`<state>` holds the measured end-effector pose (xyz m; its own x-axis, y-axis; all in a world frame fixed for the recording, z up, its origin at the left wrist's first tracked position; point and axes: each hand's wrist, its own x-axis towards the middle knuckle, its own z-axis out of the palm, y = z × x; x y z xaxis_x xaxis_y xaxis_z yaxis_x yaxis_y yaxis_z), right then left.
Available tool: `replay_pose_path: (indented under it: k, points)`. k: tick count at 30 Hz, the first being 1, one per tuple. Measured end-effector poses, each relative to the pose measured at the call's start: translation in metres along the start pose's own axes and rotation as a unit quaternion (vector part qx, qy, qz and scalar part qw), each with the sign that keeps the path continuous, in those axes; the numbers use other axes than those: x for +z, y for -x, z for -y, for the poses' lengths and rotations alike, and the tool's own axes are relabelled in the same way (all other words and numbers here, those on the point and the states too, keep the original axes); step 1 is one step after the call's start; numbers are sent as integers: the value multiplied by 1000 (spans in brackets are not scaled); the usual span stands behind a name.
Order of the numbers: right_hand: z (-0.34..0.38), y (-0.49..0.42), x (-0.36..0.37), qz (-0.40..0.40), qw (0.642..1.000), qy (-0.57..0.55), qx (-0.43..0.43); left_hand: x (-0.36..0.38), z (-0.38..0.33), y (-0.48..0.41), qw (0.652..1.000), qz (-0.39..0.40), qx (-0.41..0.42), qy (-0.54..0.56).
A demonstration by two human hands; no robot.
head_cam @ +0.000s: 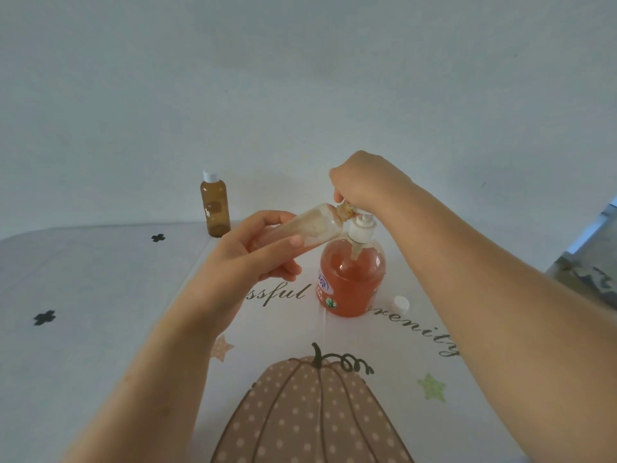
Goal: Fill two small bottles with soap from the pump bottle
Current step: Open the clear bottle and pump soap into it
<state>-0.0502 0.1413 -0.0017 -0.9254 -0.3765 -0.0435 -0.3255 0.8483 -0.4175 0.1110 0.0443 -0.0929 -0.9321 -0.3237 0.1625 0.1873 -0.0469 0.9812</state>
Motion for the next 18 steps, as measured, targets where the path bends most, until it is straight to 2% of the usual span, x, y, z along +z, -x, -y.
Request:
replay_pose_path:
  k: [7, 18]
  points:
    - [-4, 0, 11, 6, 1000, 2, -2, -5, 2, -2, 1000, 6, -24, -9]
    - [3, 7, -2, 4, 1000, 11, 11, 0, -1, 1, 1000, 12, -8, 2]
